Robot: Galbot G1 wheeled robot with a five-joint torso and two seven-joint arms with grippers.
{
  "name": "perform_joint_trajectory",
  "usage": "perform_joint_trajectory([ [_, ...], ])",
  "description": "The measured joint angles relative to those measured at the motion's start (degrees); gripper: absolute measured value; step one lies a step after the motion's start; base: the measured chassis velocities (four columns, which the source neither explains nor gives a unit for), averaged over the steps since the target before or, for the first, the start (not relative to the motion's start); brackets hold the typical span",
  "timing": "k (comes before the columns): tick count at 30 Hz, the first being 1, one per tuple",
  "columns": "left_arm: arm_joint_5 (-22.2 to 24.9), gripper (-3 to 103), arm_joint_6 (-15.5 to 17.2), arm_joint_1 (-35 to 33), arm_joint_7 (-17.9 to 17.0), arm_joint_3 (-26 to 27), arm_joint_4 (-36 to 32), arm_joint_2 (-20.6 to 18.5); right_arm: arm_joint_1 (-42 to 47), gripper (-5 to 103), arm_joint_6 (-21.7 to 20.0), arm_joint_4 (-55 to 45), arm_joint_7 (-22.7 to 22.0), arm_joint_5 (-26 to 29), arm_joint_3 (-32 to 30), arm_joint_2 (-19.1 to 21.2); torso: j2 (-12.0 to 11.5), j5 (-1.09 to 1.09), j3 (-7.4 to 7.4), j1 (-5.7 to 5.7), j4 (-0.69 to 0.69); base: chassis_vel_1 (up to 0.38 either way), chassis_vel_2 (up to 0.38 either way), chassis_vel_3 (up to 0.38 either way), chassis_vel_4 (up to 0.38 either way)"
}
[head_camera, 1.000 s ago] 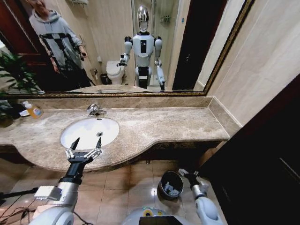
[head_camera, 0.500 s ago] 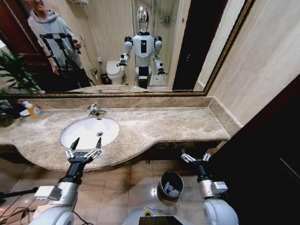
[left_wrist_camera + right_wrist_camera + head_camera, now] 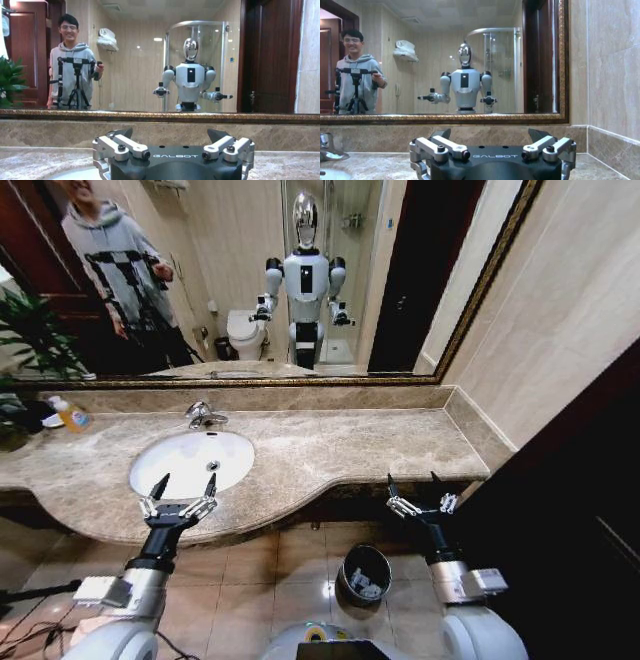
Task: Pick up the trash from the sink and place it in the trash bin.
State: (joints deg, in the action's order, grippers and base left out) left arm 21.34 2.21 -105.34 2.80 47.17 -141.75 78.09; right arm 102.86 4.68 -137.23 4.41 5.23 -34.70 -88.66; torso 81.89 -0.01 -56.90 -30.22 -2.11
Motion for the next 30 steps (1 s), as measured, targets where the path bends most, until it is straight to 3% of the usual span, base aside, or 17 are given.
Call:
perform_joint_trajectory([
  [30, 0.0, 100, 0.0, 0.0, 0.0, 0.0, 0.0, 0.0, -0.15, 100, 0.02, 0.58, 0.03, 0.02, -0.05, -0.01, 0.0, 0.0, 0.0, 0.0, 0.0, 0.0, 0.0, 0.0, 0.0],
])
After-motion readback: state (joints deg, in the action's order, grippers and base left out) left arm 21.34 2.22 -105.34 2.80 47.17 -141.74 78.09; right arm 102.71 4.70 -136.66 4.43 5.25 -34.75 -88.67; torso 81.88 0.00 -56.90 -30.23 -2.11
